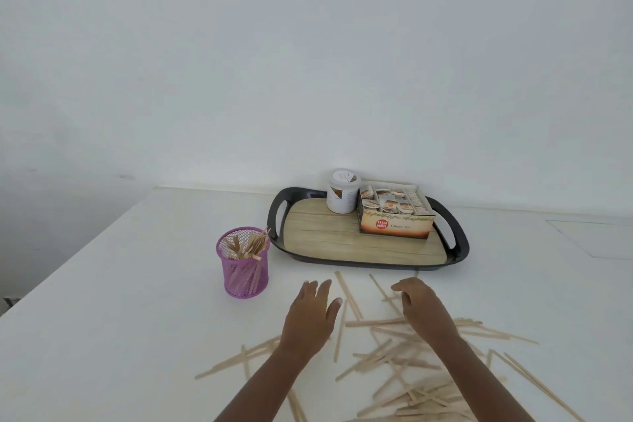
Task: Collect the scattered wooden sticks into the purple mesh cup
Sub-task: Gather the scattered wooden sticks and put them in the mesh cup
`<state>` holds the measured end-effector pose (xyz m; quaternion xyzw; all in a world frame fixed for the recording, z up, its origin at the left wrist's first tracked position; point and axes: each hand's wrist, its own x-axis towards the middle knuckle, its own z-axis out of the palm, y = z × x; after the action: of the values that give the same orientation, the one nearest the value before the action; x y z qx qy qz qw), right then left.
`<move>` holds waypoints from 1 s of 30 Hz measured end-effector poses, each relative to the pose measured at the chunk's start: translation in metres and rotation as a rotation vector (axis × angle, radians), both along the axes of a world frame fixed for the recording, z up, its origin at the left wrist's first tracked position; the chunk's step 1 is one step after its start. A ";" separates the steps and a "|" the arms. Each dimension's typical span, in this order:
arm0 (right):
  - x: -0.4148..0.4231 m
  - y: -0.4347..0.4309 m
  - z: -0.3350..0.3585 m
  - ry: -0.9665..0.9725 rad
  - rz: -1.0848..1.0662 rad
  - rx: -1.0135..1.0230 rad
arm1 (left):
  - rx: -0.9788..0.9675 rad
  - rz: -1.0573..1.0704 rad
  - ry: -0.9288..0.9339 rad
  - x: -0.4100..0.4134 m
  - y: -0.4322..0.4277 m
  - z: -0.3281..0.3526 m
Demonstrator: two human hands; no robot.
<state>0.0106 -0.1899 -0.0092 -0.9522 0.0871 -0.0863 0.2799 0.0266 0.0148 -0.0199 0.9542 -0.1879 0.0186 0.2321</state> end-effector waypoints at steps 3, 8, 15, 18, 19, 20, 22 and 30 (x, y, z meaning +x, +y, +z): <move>-0.002 -0.020 -0.001 0.122 -0.039 -0.141 | 0.072 0.030 0.143 -0.002 -0.016 -0.004; -0.007 -0.039 -0.002 0.386 -0.129 -0.212 | 0.051 0.003 0.215 -0.006 -0.045 0.002; -0.021 -0.041 -0.002 0.366 0.072 -0.189 | 0.063 -0.191 0.245 -0.014 -0.076 0.003; -0.028 -0.047 0.003 0.407 0.222 -0.140 | 0.089 -0.283 0.236 -0.016 -0.080 -0.001; -0.031 -0.049 0.003 0.422 0.250 -0.137 | 0.105 -0.309 0.231 -0.017 -0.080 -0.002; -0.034 -0.052 0.003 0.434 0.264 -0.142 | 0.119 -0.327 0.228 -0.018 -0.080 -0.003; -0.038 -0.055 0.002 0.449 0.275 -0.171 | 0.132 -0.334 0.226 -0.018 -0.080 -0.004; -0.043 -0.049 -0.004 0.263 0.265 -0.234 | 0.192 -0.326 0.062 -0.008 -0.076 -0.003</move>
<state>-0.0322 -0.2390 -0.0128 -0.9843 -0.0136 0.0665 0.1628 0.0191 -0.0609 -0.0231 0.9289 -0.3338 -0.0667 0.1457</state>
